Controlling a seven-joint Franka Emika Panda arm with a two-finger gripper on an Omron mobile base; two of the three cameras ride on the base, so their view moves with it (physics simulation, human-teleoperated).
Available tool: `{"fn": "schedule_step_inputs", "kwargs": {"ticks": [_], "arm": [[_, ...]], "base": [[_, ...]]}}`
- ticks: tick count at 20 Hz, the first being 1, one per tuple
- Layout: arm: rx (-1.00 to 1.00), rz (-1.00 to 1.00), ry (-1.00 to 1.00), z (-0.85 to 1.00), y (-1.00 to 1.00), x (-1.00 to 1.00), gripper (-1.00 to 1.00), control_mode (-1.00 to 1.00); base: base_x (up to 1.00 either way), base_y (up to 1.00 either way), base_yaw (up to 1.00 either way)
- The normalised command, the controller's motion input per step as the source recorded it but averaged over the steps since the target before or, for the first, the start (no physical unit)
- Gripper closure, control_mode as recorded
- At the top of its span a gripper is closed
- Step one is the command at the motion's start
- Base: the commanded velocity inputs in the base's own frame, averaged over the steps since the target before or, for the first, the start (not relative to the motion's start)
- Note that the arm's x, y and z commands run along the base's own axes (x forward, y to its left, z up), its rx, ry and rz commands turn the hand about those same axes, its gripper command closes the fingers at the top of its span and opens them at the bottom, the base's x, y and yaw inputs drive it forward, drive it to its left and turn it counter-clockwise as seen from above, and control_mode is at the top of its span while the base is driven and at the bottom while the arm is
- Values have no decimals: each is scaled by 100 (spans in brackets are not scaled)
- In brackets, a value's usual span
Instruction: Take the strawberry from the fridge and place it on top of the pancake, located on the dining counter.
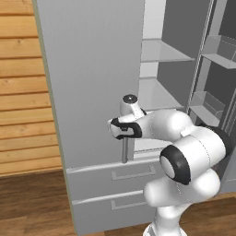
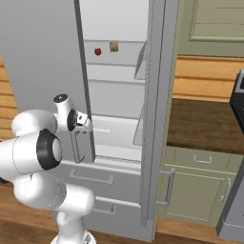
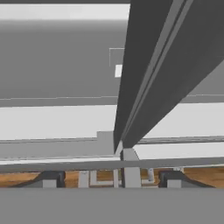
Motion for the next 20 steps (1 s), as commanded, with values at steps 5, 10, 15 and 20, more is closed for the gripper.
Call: {"fn": "schedule_step_inputs", "kwargs": {"ticks": [5,10,15,20], "arm": [[0,0,0,-28,7,-34,100,-100],[0,0,-4,-3,22,-94,100,-100],[0,-1,-6,5,63,-92,100,-100],[-1,-11,-10,25,95,-50,100,-100]], "base": [[0,0,0],[0,0,0],[0,0,0],[0,0,0]]}}
